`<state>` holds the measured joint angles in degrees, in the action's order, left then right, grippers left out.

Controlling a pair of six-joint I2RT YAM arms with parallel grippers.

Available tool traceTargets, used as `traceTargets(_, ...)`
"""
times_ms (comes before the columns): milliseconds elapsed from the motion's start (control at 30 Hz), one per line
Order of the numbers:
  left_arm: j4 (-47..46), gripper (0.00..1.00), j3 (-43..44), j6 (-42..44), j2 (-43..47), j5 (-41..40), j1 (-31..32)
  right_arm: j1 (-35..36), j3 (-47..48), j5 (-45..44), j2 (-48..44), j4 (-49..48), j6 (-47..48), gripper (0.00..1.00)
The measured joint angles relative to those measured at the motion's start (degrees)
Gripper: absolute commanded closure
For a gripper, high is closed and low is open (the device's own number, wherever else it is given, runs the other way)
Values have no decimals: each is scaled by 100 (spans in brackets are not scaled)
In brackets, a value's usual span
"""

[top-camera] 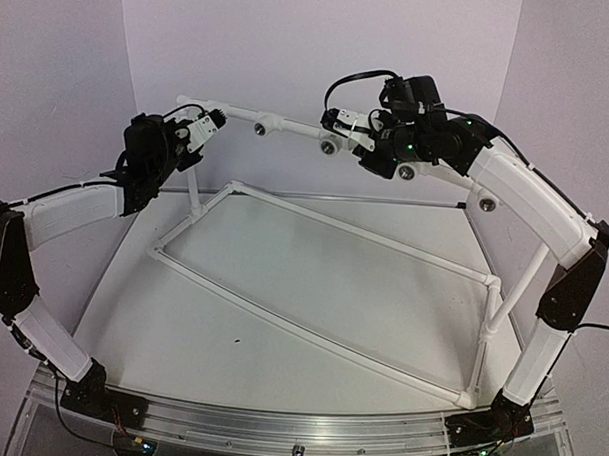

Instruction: Install the water faucets

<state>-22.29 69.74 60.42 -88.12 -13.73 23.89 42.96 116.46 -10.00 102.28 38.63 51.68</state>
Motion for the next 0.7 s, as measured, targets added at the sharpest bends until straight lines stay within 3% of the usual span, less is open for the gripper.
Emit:
traceTargets(233, 2012, 100, 820, -3043, 334, 623, -51, 0, 2, 20, 0, 0, -9, 100)
traceTargets(367, 2746, 100, 976, -5088, 496, 1765, -543, 0, 2, 32, 0, 2, -13, 100)
traceTargets(533, 2717, 100, 883, -7464, 609, 3457, -1635, 0, 2, 44, 0, 2, -29, 100)
traceTargets(700, 2220, 100, 799, -9286, 518, 4688, -2030, 0, -4, 46, 0, -2, -31, 100)
